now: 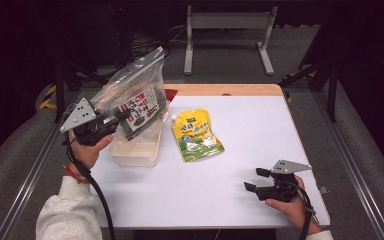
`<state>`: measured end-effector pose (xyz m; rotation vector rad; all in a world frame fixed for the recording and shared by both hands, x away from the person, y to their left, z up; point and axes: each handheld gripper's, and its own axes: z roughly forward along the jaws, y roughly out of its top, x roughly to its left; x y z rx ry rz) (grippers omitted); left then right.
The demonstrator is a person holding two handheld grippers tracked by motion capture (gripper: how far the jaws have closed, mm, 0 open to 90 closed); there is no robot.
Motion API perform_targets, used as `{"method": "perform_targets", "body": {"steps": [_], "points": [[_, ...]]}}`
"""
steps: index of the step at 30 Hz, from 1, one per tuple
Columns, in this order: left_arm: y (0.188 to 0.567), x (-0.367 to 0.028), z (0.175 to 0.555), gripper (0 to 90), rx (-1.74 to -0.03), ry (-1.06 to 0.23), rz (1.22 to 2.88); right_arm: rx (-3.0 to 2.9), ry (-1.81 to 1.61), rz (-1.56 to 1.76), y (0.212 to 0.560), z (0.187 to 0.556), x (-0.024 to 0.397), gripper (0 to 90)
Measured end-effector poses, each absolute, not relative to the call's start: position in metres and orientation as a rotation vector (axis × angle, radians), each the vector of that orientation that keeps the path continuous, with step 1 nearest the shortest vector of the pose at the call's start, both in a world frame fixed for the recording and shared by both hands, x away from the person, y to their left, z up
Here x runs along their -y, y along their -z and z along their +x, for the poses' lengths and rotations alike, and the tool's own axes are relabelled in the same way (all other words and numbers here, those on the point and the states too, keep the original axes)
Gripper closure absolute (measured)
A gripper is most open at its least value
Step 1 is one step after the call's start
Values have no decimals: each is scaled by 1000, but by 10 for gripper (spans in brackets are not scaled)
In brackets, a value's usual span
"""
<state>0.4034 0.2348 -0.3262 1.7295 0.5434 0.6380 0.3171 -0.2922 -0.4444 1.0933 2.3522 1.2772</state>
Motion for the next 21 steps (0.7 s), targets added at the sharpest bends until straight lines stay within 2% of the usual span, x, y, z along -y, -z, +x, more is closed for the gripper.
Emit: {"method": "perform_targets", "body": {"steps": [9,13,21], "points": [[339,-247,411,772,-596,-630,1816,-2384,-1260,1095,448,319,287,232],[340,-249,412,772,-613,-631,1805,-2392,-1248,1088,448,319,286,226],[337,-231,421,771,-572,-619,1891,-2401,-1241,1102,450,320,284,219]]}}
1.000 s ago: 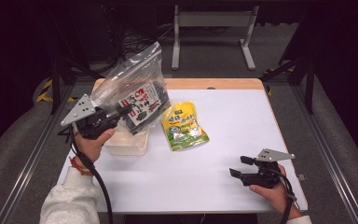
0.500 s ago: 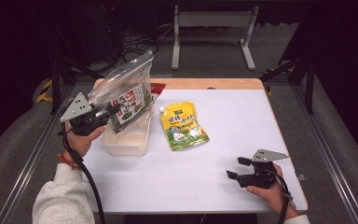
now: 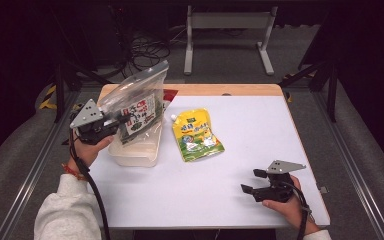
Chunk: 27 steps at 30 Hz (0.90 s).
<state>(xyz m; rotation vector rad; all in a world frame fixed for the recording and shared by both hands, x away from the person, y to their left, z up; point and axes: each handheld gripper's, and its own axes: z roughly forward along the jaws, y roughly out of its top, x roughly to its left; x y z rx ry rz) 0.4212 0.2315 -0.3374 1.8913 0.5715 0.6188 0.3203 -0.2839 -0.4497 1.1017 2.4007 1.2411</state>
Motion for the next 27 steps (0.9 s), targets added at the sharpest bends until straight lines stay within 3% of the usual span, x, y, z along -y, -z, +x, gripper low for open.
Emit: {"method": "perform_targets", "body": {"steps": [13,27], "points": [[326,-247,427,770,-567,-575,1974,-2421,-1235,1104,452,320,282,215],[347,-235,440,741,-619,-527,1905,-2436,-1233,1083,452,320,278,210]]}}
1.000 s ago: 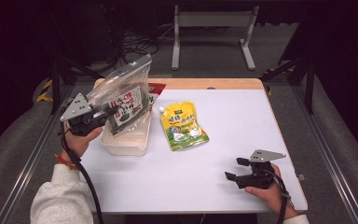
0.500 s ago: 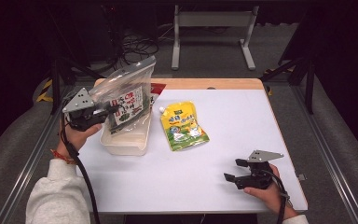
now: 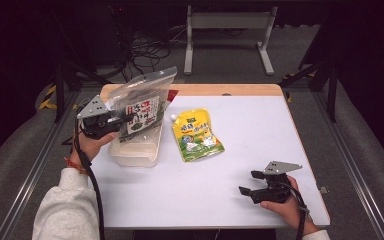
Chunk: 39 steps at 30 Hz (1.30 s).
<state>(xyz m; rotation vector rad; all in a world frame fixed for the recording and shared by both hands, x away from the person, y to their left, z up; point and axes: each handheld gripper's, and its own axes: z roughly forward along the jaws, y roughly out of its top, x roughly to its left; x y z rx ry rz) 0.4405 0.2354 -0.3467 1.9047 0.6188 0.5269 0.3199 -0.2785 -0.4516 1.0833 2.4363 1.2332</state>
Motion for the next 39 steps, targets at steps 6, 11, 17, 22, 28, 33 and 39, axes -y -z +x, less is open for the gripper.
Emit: {"method": "perform_targets", "body": {"steps": [6,11,17,22,28,33,39], "points": [[364,-237,442,689,-667,-526,1892,-2443,-1237,1076,451,319,277,209],[379,-237,437,669,-677,-542,1926,-2448,-1237,1074,451,319,276,208],[386,-236,436,657,-639,-610,1900,-2452,-1242,1071,452,319,275,207],[390,-238,444,658,-612,-614,1878,-2461,-1242,1071,453,320,274,208],[395,-243,452,675,-584,-583,1853,-2482,-1236,1052,454,321,270,208],[399,-245,454,699,-573,-543,1840,-2490,-1231,1049,455,320,269,208],[396,-242,451,708,-566,-556,1892,-2496,-1234,1046,455,321,268,209]]}}
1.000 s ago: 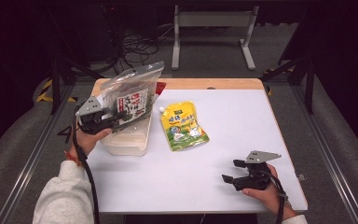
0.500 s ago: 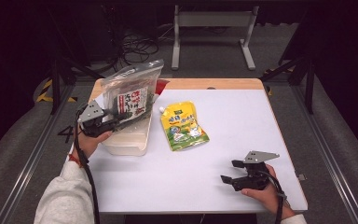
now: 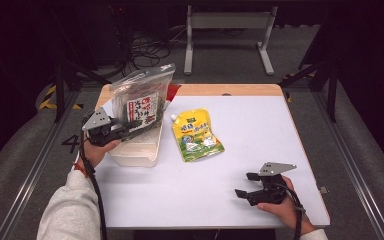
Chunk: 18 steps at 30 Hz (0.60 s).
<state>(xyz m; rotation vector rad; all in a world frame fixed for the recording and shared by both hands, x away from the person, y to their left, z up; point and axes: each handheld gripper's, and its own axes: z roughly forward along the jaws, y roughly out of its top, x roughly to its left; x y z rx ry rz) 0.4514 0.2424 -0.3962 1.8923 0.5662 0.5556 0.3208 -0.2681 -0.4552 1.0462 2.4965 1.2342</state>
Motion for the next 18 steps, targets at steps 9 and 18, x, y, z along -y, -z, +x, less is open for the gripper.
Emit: {"method": "perform_targets", "body": {"steps": [9,18], "points": [[398,-243,440,481,-681,-617,2066,-2507,-1243,1053,455,321,268,209],[401,-261,430,670,-730,-694,2009,-2504,-1232,1036,452,318,268,209]]}}
